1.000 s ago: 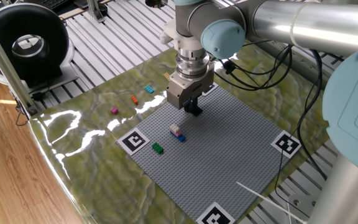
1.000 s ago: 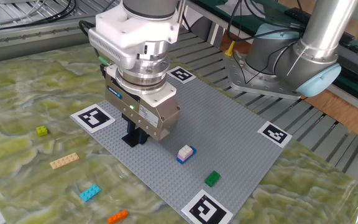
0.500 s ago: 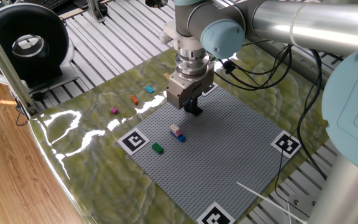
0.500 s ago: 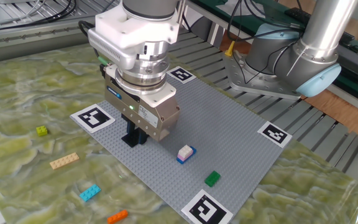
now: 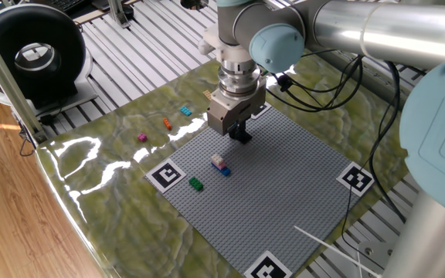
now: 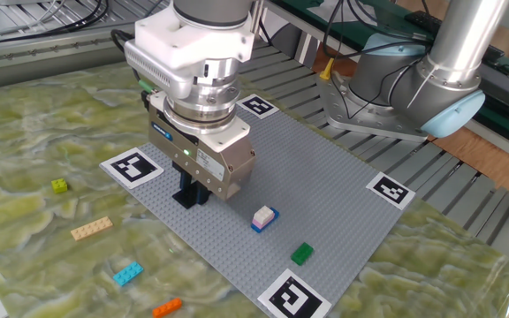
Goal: Stack small Lego blocks randomly, one at a time
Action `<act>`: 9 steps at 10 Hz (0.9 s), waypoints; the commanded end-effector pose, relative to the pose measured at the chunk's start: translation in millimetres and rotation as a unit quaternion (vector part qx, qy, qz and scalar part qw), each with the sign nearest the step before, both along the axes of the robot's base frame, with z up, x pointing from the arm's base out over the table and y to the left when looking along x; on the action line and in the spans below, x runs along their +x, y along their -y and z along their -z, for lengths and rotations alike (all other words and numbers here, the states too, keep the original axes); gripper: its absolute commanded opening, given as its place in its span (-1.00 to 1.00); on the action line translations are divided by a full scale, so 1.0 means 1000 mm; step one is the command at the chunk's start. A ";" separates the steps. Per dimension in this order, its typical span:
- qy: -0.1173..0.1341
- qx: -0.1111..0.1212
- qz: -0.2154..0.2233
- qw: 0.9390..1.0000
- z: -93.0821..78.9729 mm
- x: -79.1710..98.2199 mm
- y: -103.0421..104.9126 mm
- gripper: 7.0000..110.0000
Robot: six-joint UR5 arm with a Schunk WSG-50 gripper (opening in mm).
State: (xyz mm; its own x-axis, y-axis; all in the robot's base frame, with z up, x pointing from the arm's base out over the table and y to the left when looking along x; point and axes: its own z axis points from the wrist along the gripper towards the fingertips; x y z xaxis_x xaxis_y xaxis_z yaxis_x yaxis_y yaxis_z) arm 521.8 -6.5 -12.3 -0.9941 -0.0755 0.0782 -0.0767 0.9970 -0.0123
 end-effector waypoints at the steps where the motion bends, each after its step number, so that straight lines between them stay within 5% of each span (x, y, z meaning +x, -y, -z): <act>1: 0.000 0.006 0.002 1.000 -0.001 0.001 -0.002 -0.71; 9: -0.003 0.009 -0.002 1.000 0.000 0.000 -0.002 -0.71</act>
